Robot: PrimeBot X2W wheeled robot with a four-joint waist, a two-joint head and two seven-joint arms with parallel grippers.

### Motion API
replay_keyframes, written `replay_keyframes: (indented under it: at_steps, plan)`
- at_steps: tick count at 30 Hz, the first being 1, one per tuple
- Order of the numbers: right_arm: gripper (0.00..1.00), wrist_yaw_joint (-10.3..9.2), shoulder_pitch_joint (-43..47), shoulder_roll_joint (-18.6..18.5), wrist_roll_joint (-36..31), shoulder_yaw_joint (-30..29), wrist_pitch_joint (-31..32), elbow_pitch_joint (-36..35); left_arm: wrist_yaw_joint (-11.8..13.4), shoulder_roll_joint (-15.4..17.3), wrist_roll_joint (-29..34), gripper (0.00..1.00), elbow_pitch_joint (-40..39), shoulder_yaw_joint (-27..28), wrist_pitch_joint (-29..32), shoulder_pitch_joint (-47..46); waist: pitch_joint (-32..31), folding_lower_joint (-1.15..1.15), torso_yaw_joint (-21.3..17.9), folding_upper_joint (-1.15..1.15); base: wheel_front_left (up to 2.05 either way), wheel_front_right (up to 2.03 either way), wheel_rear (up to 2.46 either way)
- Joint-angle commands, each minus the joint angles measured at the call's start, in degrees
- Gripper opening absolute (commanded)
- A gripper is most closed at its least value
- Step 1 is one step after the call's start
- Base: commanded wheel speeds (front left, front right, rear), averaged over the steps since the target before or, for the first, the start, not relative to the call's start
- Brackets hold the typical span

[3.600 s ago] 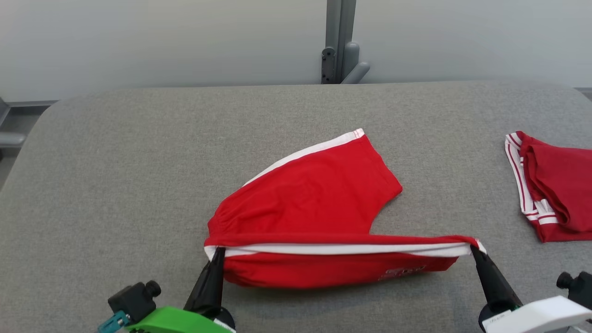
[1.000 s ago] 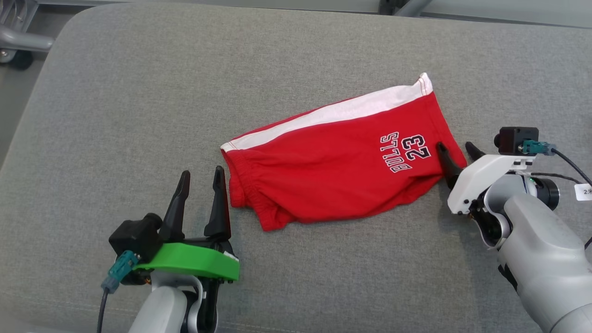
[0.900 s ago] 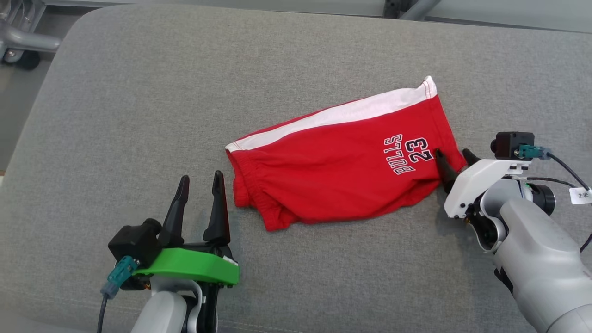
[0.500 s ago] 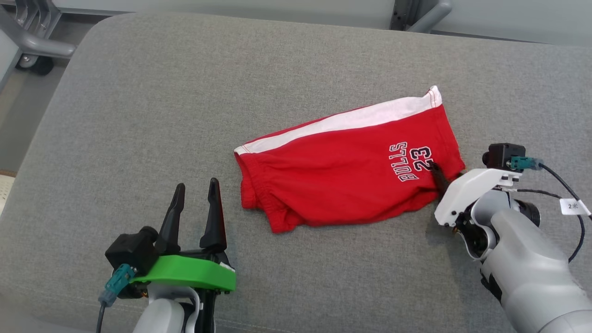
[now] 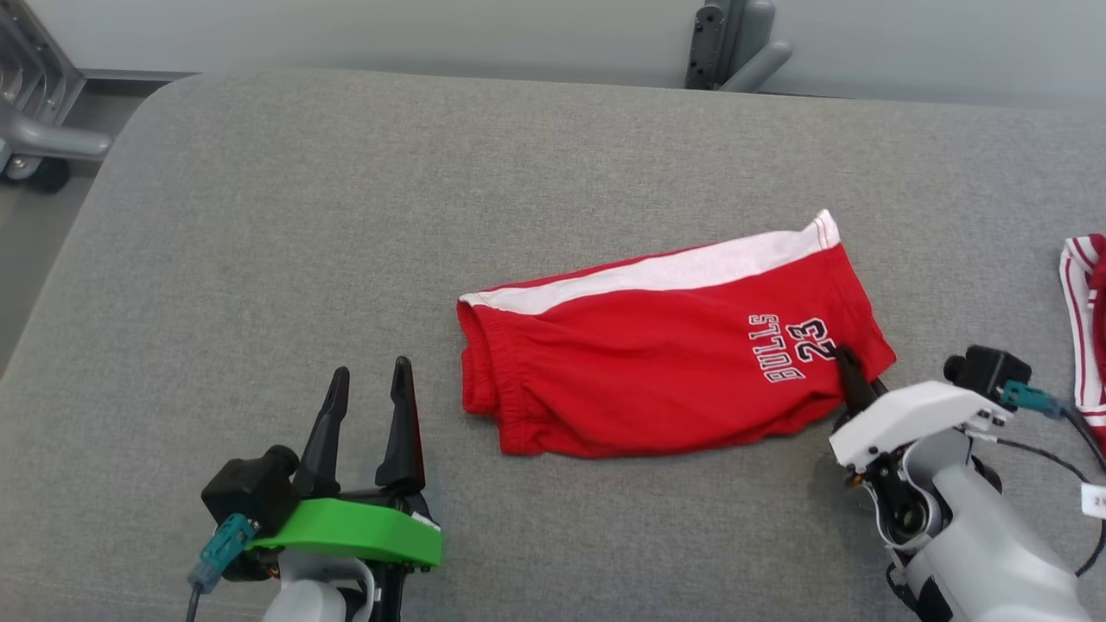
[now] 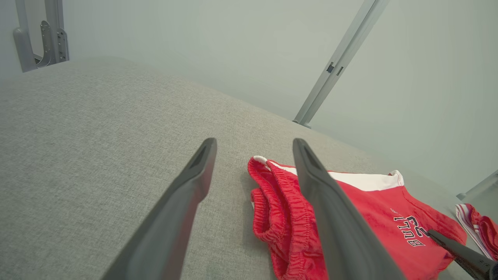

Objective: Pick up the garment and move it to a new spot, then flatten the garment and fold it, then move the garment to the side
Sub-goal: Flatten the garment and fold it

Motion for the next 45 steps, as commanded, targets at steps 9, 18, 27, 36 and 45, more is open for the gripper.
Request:
replay_keyframes:
  at_steps: [9,18,27,36,45]
  plan:
    - [0.00,0.01,12.4,-1.0,2.5,-3.7,-4.4,-8.8,0.2,1.1,2.0,1.00,-1.0,-0.3,-0.1,1.7,-2.3,0.00,-2.8,0.00,0.00,0.00,0.00]
    - [0.00,0.01,17.1,1.0,-2.1,-7.9,-5.3,-12.2,1.0,2.2,4.2,1.00,-1.4,-1.2,-0.1,2.3,-3.5,0.00,-3.9,0.00,0.00,0.00,0.00]
    - [0.00,0.01,17.8,1.9,-5.4,-11.6,-4.1,-12.9,1.2,2.5,4.2,1.00,-0.7,-1.6,0.0,2.5,-3.7,0.00,-3.2,0.00,0.00,0.00,0.00]
    - [0.00,0.01,15.4,1.8,-10.0,-14.0,-2.3,-15.7,2.3,3.7,4.7,1.00,0.6,-0.6,0.1,2.8,-4.4,0.00,-0.9,0.00,0.00,0.00,0.00]
    - [0.00,0.01,11.5,5.6,-14.8,-10.4,3.2,-22.3,2.6,3.4,4.2,1.00,1.0,0.5,-0.2,3.8,-6.0,0.00,2.9,0.00,0.00,0.00,0.00]
